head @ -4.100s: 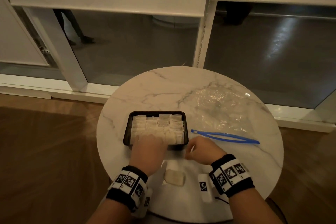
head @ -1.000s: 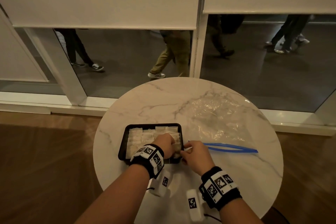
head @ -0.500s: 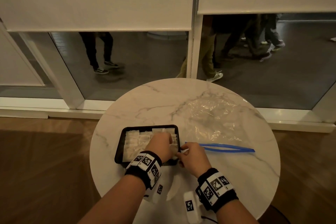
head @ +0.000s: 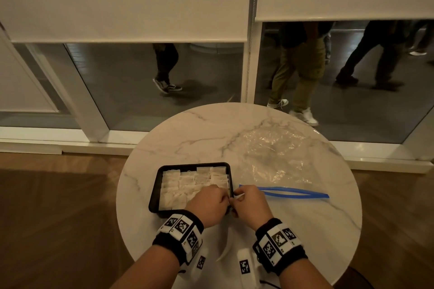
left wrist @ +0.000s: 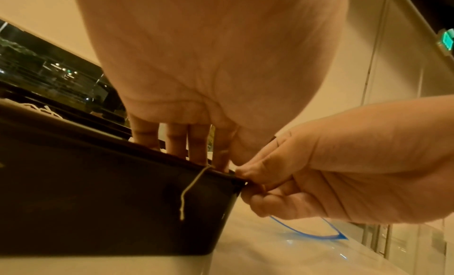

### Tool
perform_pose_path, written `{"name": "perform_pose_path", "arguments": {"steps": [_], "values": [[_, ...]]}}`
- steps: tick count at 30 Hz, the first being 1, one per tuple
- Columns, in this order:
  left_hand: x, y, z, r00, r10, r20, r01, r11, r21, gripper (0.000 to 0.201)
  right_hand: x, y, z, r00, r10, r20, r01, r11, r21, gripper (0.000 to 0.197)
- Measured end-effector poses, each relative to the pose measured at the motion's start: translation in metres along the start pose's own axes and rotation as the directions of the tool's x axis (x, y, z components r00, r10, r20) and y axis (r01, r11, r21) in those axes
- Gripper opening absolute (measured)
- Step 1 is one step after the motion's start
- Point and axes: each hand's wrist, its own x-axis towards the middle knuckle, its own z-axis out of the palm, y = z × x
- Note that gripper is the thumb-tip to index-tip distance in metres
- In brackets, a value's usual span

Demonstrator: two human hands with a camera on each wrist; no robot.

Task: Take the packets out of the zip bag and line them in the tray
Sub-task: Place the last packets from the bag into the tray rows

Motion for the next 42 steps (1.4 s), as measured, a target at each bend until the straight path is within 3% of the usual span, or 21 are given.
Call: {"name": "perform_pose_path", "arguments": {"steps": [4,9,14,19,35,42], "values": [[-0.009,-0.003,0.004,0.995,-0.039,0.091,0.024,0.988,0.152,0.049,0.001,0.0,0.002,1.0,0.002,-0.006,-0.002,1.0,0.002,0.011],[-0.013,-0.012,0.0,0.998,-0.046,0.039,0.041,0.993,0.111,0.047,-0.001,-0.002,0.002,1.0,0.016,-0.014,-0.016,1.0,-0.018,0.011],[-0.014,-0.012,-0.001,0.976,-0.103,0.192,0.076,0.987,0.142,0.05,-0.001,-0.006,0.003,0.999,0.032,-0.014,-0.032,0.999,-0.024,0.011],[-0.014,-0.006,0.0,0.963,-0.137,0.234,0.11,0.986,0.124,0.051,-0.001,-0.006,0.004,0.997,0.057,-0.047,-0.057,0.998,0.008,0.016],[-0.015,-0.009,0.002,0.972,-0.121,0.199,0.078,0.975,0.209,0.047,-0.002,-0.008,0.005,0.996,0.085,-0.036,-0.083,0.995,0.05,0.015],[-0.016,-0.016,0.001,0.99,-0.101,0.095,0.085,0.982,0.166,0.048,-0.008,-0.014,0.001,0.995,0.091,-0.048,-0.09,0.995,0.032,0.012]]}}
